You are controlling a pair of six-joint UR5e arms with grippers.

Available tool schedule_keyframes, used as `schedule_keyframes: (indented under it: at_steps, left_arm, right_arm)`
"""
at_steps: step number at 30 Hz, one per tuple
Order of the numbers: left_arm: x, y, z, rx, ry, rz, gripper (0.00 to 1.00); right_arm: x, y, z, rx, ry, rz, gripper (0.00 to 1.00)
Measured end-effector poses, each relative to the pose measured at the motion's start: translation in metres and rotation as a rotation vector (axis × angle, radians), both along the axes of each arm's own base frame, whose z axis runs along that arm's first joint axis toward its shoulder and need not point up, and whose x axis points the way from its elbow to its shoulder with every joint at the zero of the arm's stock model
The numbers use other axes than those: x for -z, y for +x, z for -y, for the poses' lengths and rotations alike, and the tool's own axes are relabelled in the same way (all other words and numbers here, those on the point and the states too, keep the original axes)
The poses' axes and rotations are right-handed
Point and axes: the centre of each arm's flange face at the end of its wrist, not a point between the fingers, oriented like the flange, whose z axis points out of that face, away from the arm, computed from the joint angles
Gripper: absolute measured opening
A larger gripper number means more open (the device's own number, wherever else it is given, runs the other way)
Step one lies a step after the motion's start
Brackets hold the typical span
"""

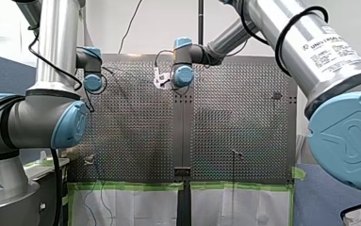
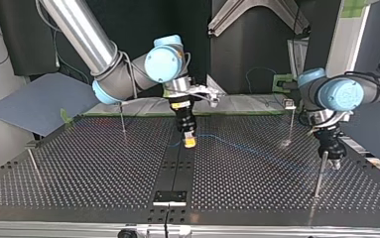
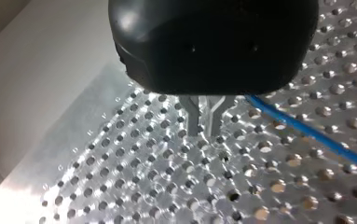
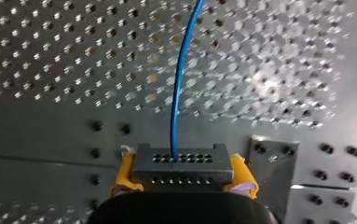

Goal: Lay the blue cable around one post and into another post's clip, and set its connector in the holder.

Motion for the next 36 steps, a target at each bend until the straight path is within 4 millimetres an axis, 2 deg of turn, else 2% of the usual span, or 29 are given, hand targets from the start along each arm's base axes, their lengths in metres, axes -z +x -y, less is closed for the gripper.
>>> schedule_keyframes:
  at_steps: [2, 3, 4, 5, 12, 17, 22, 30, 36]
  left_arm:
    - [0.002, -0.002, 0.0, -0.011, -0.021, -0.003, 0.24]
    - [0.002, -0.002, -0.001, -0.017, -0.03, -0.002, 0.24]
    - [0.003, -0.003, -0.001, -0.023, -0.041, 0.001, 0.3]
    - [0.003, -0.003, -0.001, -0.025, -0.049, 0.004, 0.4]
    - [0.002, 0.001, 0.0, 0.015, -0.092, 0.047, 0.4]
    - [0.008, 0.013, 0.004, 0.064, -0.104, 0.067, 0.4]
    - [0.021, 0.025, 0.009, 0.111, -0.101, 0.064, 0.4]
    - [0.025, 0.031, 0.01, 0.169, -0.095, 0.049, 0.4]
    - [0.028, 0.03, 0.011, 0.188, -0.084, 0.019, 0.4]
  right_arm:
    - [0.008, -0.004, 0.002, 0.008, 0.006, -0.004, 0.0]
    - [0.013, -0.007, 0.004, 0.015, 0.011, -0.008, 0.0]
    - [0.017, -0.01, 0.005, 0.019, 0.016, -0.013, 0.0]
    - [0.021, -0.012, 0.006, 0.023, 0.021, -0.018, 0.0]
    - [0.035, -0.027, 0.016, 0.056, 0.045, -0.035, 0.0]
    - [0.04, -0.039, 0.028, 0.082, 0.054, -0.039, 0.0]
    - [0.055, -0.06, 0.045, 0.123, 0.078, -0.04, 0.0]
    - [0.076, -0.1, 0.076, 0.196, 0.108, -0.048, 0.0]
    - [0.09, -0.117, 0.083, 0.237, 0.121, -0.057, 0.0]
